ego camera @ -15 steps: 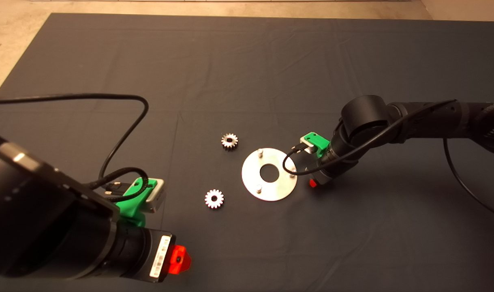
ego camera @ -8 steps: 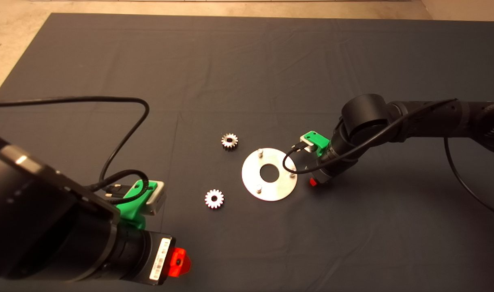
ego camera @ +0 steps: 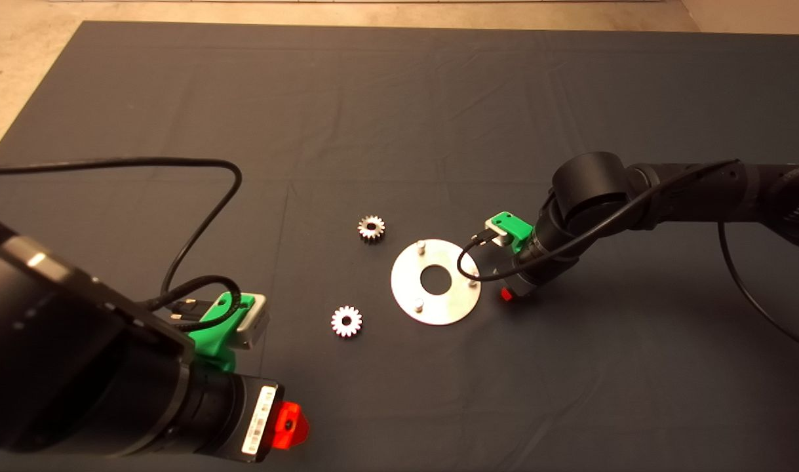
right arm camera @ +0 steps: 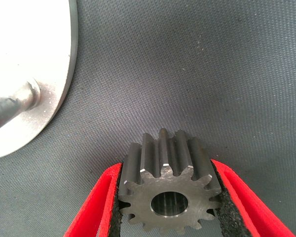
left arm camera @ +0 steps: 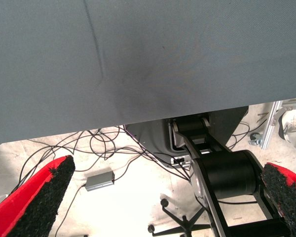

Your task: Install three planetary gears onto the carrier pins

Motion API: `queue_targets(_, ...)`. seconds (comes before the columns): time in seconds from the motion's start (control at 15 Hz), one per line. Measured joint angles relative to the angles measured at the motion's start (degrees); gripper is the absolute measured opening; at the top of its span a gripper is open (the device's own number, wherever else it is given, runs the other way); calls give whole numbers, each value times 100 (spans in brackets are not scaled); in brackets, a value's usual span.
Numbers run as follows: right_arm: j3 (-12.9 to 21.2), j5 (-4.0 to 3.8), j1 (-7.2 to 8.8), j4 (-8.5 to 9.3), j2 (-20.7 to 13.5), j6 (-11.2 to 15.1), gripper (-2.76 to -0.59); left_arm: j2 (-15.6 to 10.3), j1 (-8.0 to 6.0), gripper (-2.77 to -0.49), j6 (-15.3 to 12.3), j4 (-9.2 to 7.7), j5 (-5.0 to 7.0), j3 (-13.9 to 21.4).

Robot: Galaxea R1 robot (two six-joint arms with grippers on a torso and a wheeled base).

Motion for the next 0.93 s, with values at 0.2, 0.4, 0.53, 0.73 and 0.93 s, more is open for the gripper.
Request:
queue_targets(0.2,-25,0,2,2,0,1,-225,0,2,-50,0,0,0,0)
queue_targets(0.4,-49,15,11,4,1,6,-225,0,2,-50,0,2,0,0)
queue_targets(0.53,-90,57,50,2,3,17,-225,0,2,-50,0,0,-2,0)
queue_targets(0.73,-174,79,295,13,20,22,-225,0,2,-50,-2,1,0,0)
queue_targets(0.93,-200,79,424,57,72,22,-225,0,50,-50,-2,0,-5,0)
